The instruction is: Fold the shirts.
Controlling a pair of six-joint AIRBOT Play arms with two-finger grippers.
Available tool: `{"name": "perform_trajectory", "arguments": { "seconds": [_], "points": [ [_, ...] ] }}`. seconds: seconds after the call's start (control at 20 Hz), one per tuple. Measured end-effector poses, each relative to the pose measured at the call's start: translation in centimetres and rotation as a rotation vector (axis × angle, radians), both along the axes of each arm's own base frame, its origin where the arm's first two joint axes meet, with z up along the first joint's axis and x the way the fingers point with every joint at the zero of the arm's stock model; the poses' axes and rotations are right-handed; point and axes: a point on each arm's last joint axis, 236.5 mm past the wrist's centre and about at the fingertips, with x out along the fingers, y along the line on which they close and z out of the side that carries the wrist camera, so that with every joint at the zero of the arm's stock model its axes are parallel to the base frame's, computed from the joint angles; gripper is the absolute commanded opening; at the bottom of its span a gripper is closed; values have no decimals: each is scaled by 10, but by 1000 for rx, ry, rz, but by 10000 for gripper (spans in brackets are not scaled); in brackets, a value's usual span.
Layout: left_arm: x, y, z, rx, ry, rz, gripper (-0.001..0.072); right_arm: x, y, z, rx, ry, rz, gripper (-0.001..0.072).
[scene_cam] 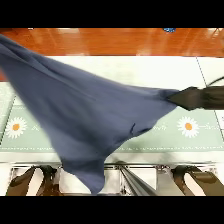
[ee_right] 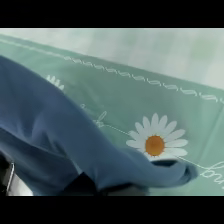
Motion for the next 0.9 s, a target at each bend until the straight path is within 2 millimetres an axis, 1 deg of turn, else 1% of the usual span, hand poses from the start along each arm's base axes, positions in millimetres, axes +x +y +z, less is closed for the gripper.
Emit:
{"name": "perform_trajectory", "arguments": {
  "seconds": [0.05, 0.15, 0.25, 0.35, 0.4, 0.5, 0.55, 0.6, 0.65, 0.7, 0.8, 0.85, 0.9],
  "points": [
    [20, -5, -32, -29, 68, -35, 24, 12, -1, -17, 5, 34, -14, 22],
    [58, -20, -87, -76, 179, -84, 23, 36, -4, -50, 12, 93, -47, 23],
    [97, -35, -136, -100, 264, -92, 23, 66, -14, -81, 12, 137, -106, 23],
    [133, -49, -175, -105, 327, -91, 24, 94, -28, -109, 12, 173, -170, 23],
    [148, -56, -192, -104, 353, -96, 23, 108, -36, -119, 14, 187, -202, 23],
    [175, -71, -221, -98, 398, -112, 24, 135, -52, -140, 21, 213, -261, 23],
    [184, -78, -233, -98, 415, -122, 25, 146, -57, -147, 35, 223, -285, 23],
    [192, -85, -243, -95, 431, -136, 96, 157, -61, -154, 51, 234, -310, 96],
    [197, -92, -252, -92, 445, -149, 429, 167, -63, -158, 72, 240, -331, 359],
    [201, -98, -260, -90, 458, -161, 510, 178, -65, -161, 97, 239, -359, 415],
    [201, -107, -269, -82, 483, -196, 508, 194, -71, -162, 139, 235, -397, 414],
    [199, -104, -270, -68, 496, -215, 508, 201, -78, -156, 156, 226, -413, 414],
    [198, -93, -271, -51, 522, -215, 508, 206, -88, -149, 167, 217, -424, 413]
  ]
}}
